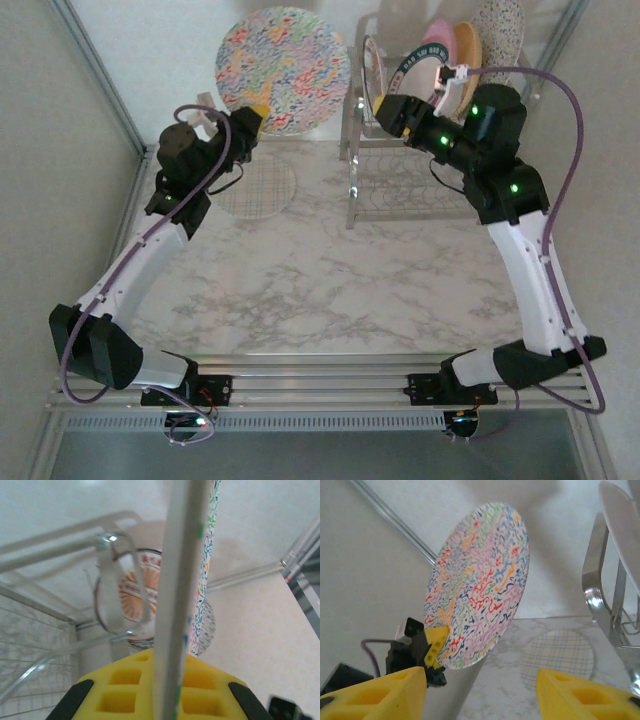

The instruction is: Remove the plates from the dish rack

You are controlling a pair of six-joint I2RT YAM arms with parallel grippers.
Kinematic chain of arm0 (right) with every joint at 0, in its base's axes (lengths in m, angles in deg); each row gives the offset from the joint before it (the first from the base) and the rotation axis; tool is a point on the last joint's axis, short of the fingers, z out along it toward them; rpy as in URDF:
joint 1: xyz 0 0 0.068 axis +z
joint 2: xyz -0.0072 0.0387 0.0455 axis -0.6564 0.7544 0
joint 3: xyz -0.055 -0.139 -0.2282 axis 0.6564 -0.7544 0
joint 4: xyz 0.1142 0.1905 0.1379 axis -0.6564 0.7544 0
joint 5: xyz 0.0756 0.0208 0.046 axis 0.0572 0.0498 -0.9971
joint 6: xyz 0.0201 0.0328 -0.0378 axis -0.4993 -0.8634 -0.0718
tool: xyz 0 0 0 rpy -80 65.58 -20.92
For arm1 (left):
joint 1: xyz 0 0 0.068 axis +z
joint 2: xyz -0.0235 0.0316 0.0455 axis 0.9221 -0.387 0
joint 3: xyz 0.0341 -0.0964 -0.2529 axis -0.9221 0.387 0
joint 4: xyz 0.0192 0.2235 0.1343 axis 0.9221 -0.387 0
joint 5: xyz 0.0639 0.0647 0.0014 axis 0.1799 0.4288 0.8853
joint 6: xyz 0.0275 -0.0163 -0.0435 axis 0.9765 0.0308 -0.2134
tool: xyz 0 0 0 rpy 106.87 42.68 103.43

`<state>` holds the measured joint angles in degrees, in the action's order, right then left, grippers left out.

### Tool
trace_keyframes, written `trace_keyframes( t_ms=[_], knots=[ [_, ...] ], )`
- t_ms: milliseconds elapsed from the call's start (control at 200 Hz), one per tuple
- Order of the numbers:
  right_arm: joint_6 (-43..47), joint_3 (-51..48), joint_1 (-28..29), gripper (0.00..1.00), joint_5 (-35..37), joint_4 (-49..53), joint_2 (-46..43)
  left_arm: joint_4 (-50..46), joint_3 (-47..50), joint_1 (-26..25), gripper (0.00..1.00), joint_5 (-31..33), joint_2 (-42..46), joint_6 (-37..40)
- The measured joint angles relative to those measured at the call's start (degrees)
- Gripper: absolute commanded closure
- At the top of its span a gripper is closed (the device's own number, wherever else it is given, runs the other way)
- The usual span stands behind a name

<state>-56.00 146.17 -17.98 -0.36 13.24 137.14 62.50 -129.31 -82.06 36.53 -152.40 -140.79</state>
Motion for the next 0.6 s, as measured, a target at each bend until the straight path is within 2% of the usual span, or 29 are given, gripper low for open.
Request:
trace_keyframes(
  t_ms=[160, 345, 601],
  knots=[
    [9.18, -11.76, 3.80, 0.26, 2.40, -6.43, -8.26, 0.44, 8.79, 4.17, 1.00, 0.68, 3.69, -1.09],
    [18.62, -20.00, 7.80, 0.23, 3.17, -9.99, -12.79, 2.29, 20.09, 7.67, 1.00, 2.40, 5.77, -2.38],
    [23.12, -29.86, 9.79, 0.21, 2.71, -12.41, -17.05, 6.73, 35.23, 10.38, 1.00, 6.05, 3.39, -4.22]
  ],
)
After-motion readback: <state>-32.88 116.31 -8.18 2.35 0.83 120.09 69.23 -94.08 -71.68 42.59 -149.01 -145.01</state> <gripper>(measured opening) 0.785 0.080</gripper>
